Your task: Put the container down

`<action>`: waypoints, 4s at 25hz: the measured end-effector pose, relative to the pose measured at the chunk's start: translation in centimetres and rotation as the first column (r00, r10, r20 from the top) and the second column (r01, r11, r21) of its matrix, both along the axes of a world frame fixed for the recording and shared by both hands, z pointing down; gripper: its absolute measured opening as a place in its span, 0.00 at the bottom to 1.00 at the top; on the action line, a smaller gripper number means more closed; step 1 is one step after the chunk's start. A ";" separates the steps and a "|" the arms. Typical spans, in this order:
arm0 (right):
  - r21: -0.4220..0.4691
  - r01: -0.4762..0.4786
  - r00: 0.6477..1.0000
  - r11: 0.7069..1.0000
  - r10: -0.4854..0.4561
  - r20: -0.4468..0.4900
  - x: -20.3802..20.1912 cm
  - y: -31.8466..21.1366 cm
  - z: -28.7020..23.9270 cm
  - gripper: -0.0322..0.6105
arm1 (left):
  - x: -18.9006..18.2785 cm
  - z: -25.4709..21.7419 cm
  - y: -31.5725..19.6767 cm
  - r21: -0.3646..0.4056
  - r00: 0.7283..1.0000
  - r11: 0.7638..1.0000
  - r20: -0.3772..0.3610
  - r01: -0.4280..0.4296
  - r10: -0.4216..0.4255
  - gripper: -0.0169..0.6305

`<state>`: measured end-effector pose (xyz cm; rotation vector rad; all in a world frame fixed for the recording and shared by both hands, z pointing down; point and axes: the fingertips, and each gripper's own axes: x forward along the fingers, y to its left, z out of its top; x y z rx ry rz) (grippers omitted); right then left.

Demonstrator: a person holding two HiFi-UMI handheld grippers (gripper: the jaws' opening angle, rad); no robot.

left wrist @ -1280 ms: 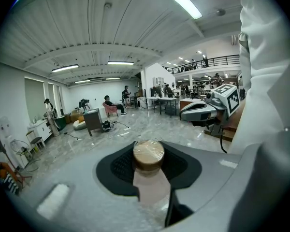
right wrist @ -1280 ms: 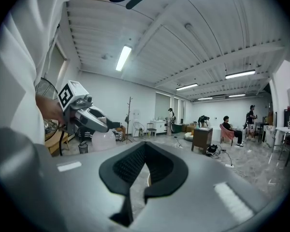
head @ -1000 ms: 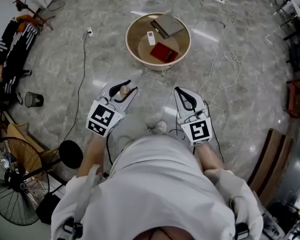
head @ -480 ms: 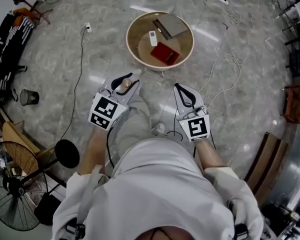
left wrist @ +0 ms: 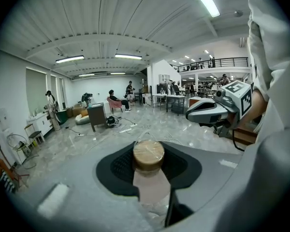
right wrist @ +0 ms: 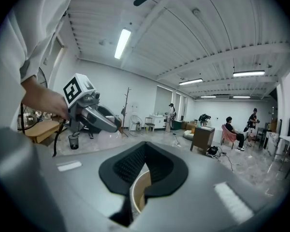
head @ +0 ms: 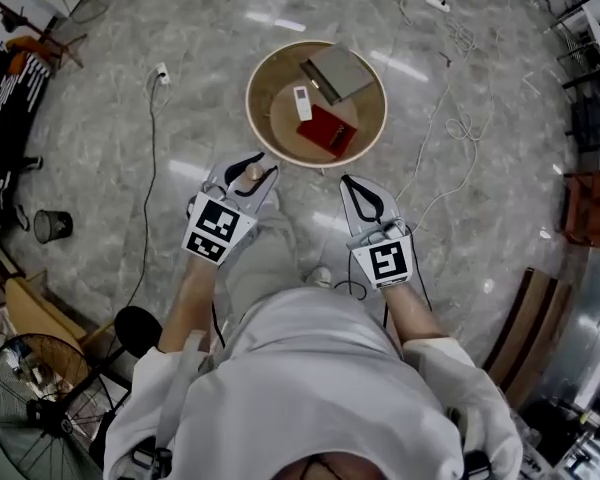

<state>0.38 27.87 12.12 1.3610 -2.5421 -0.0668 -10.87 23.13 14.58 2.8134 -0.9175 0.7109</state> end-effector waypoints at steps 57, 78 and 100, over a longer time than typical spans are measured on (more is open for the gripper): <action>-0.179 0.061 0.997 0.982 -0.068 -0.035 1.9 -45.2 35.1 0.06 | 5.1 39.9 -46.1 -0.104 0.995 0.992 0.076 0.070 -0.062 0.22; -0.230 0.053 0.996 0.972 -0.068 -0.057 3.9 -46.8 44.0 0.06 | 6.3 49.4 -49.0 -0.108 0.994 0.993 0.107 0.042 -0.030 0.22; -0.245 0.035 0.998 0.969 -0.048 -0.046 5.8 -46.1 46.7 0.06 | 6.6 53.0 -49.2 -0.111 0.994 0.992 0.098 0.052 -0.041 0.22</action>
